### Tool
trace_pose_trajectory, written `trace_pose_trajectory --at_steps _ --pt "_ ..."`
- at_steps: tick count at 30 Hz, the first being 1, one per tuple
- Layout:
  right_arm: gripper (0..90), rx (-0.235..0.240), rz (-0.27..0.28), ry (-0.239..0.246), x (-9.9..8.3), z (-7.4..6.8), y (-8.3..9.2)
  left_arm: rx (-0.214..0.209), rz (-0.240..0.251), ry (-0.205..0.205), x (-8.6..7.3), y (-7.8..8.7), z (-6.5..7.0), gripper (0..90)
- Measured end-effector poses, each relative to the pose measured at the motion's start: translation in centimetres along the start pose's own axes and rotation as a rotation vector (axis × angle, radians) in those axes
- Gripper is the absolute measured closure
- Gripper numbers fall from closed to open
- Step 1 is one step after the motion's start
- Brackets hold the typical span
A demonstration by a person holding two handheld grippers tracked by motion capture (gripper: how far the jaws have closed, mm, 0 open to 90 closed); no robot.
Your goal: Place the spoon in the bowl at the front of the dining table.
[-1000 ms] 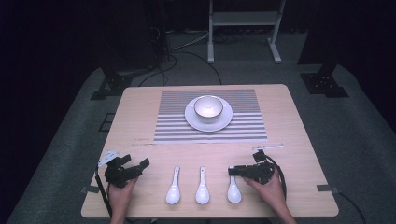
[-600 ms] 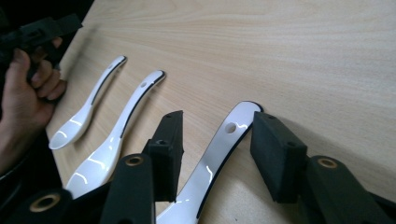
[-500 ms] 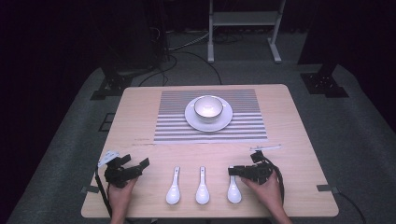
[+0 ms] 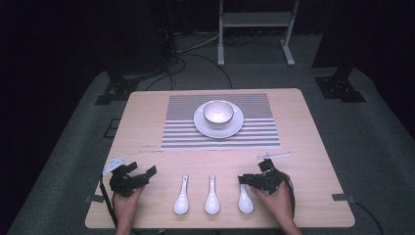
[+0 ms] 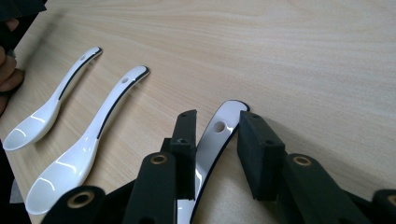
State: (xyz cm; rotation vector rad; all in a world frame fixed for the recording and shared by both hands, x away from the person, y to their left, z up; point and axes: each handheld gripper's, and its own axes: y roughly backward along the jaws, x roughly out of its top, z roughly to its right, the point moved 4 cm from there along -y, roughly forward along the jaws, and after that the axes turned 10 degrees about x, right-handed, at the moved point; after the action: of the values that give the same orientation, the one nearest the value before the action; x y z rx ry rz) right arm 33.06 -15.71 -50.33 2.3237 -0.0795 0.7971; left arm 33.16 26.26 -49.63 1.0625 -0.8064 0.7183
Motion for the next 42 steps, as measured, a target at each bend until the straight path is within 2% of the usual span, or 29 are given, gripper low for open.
trace_pose_trajectory --at_steps 5,8,14,15,19,22,24,25,32,33,42 --pt "75.2 -0.003 -0.005 -0.008 0.0 0.2 0.0 -0.002 0.000 0.001 0.0 0.0 0.0 1.1" --pt "74.9 0.002 -0.009 -0.009 0.1 0.2 0.0 -0.002 0.000 0.002 0.0 0.0 0.0 1.1" --pt "78.1 -0.008 -0.064 0.001 0.4 0.1 -0.1 -0.002 0.000 0.003 0.0 0.0 0.0 1.0" --pt "83.9 -0.009 -0.092 0.009 0.3 0.0 -0.1 -0.002 0.000 0.003 0.0 0.0 0.0 1.1" --pt "84.6 0.015 -0.105 -0.006 0.2 0.2 0.1 -0.002 0.000 0.002 0.0 0.0 0.0 1.1" --pt "84.6 0.059 -0.097 -0.030 0.1 0.5 0.4 -0.002 0.000 0.002 0.0 0.0 -0.1 1.0" --pt "84.7 0.069 -0.091 -0.037 0.1 0.6 0.5 -0.002 0.000 0.002 0.0 0.0 -0.1 1.1" --pt "84.7 0.090 -0.073 -0.048 0.2 0.7 0.9 -0.002 0.000 0.002 0.0 0.0 0.0 1.1" --pt "84.7 0.144 -0.028 -0.067 0.6 0.7 2.3 0.001 -0.001 -0.001 0.0 0.0 0.0 1.0" --pt "84.7 0.167 -0.009 -0.075 0.7 0.6 2.8 0.002 0.000 -0.002 0.0 0.0 0.0 1.0" --pt "84.6 0.247 0.066 -0.079 1.5 0.0 4.7 0.004 0.000 -0.003 0.0 -0.1 0.0 1.1"
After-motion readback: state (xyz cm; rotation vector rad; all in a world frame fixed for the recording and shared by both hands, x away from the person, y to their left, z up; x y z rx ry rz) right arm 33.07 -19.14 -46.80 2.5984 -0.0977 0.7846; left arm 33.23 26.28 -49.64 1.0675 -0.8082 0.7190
